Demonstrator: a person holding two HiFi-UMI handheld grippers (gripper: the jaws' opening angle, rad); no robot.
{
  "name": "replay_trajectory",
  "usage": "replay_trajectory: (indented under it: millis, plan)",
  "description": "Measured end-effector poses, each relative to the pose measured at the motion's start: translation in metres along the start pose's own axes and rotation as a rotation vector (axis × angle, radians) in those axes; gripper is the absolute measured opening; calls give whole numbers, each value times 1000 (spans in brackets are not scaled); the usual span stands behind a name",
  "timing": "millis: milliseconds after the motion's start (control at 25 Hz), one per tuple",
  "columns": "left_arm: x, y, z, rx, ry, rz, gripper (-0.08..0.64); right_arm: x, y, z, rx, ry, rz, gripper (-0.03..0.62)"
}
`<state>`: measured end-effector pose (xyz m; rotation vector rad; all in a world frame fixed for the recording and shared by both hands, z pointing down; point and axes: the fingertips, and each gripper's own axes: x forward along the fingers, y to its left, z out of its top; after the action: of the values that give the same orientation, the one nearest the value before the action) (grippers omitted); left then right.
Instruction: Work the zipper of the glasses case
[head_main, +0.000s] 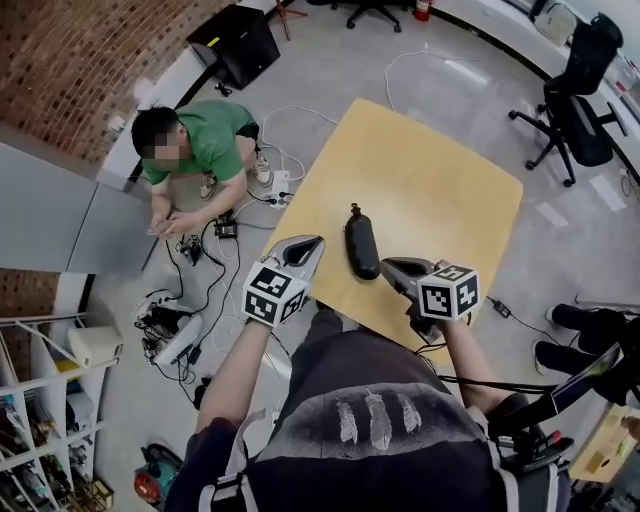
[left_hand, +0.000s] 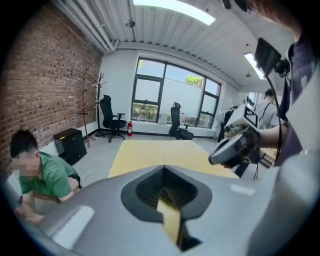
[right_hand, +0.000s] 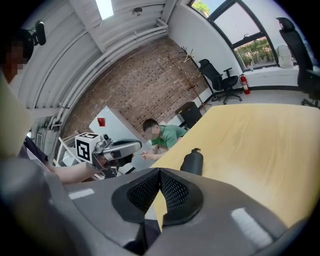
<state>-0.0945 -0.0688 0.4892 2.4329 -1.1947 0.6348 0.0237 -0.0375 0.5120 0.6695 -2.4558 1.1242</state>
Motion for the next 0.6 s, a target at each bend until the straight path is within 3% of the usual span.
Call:
replay_trajectory:
  millis: [240, 440, 480, 560, 600]
  plan:
    - [44, 20, -19, 118, 106, -83, 2, 24, -43, -12, 86, 72, -102, 4]
    - [74, 23, -30, 247, 183, -158, 2, 43, -67, -19, 146, 153, -128, 136]
    - [79, 23, -34, 270, 203, -181, 34, 48, -70, -23, 152, 177, -130, 169]
    - [90, 19, -47, 320, 258, -237, 244, 57, -78, -28, 165, 211, -138, 212]
    - [95, 18, -55, 352, 290, -260, 249, 61, -82, -30, 174, 221, -143, 218]
